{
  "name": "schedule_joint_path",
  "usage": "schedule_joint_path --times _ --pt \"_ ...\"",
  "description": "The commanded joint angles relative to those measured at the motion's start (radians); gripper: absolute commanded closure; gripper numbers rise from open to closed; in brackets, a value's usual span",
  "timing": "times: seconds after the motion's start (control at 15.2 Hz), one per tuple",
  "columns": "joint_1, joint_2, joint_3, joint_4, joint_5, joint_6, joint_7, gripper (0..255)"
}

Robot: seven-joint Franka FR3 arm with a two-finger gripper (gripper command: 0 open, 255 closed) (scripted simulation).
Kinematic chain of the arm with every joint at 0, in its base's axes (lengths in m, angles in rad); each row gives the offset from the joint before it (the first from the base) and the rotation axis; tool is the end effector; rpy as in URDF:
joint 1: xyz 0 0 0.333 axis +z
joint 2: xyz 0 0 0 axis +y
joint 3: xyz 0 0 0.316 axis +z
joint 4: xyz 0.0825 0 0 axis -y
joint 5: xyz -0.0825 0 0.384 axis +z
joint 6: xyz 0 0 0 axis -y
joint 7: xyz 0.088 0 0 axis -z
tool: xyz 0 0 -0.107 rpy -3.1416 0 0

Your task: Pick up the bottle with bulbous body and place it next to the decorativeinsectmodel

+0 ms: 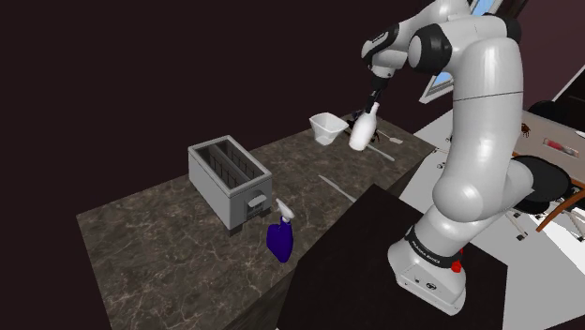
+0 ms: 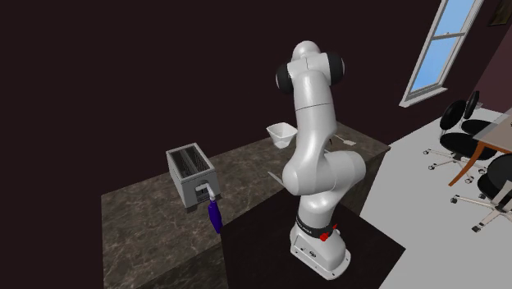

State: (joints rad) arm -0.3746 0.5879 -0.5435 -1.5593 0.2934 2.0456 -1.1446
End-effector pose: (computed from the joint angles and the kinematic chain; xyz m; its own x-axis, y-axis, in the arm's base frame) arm 0.4739 -0.5014 0.3395 0.9862 0.1622 -0.0333 0.1624 -0.9867 0.0050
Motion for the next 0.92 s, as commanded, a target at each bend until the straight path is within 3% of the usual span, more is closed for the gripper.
schedule_joint_path --times 0.0,0.86 --pt "-0.003 0.012 0.004 -0.008 0.007 0.020 -0.004 255" --pt "-0.020 0.090 0.035 -0.045 0.049 0.129 -0.026 255"
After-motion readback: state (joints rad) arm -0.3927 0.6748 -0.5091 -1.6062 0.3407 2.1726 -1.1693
